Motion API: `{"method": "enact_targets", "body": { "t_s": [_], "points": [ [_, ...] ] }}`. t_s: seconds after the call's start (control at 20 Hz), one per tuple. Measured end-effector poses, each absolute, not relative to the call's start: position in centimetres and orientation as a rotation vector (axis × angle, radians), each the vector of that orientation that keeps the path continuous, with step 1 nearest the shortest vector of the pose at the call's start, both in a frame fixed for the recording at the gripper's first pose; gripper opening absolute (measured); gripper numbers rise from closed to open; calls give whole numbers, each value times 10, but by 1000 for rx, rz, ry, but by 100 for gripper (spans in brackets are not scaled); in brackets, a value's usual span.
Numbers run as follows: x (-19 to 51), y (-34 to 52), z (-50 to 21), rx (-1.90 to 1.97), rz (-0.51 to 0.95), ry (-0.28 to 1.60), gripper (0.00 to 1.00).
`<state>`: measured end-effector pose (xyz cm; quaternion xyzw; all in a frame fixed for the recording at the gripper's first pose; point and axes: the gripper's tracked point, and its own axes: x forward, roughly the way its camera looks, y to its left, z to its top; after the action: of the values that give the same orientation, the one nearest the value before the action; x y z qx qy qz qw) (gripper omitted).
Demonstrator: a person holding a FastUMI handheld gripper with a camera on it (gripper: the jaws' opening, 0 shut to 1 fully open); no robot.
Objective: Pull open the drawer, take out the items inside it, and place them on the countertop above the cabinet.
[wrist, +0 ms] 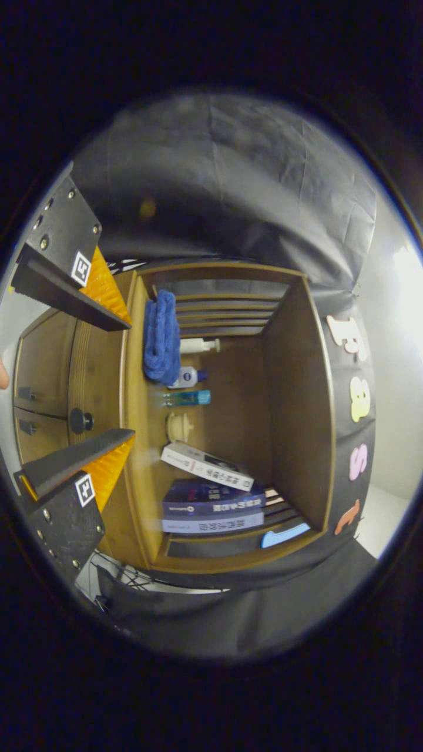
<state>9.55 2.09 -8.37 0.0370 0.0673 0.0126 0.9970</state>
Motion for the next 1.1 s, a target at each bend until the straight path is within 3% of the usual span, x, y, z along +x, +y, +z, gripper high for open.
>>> {"method": "enact_targets", "body": {
  "t_s": [0.2,0.45,0.6,0.85,1.0,1.1],
  "points": [
    [126,14,-125,94,-15,218,94],
    [145,-9,-167,64,-111,320,80],
    [146,-29,-189,57,-193,380,80],
    [152,-42,-215,75,-218,433,62],
    [155,-40,-212,68,-198,419,45],
    [155,-39,-211,63,-195,416,44]
  ]
}}
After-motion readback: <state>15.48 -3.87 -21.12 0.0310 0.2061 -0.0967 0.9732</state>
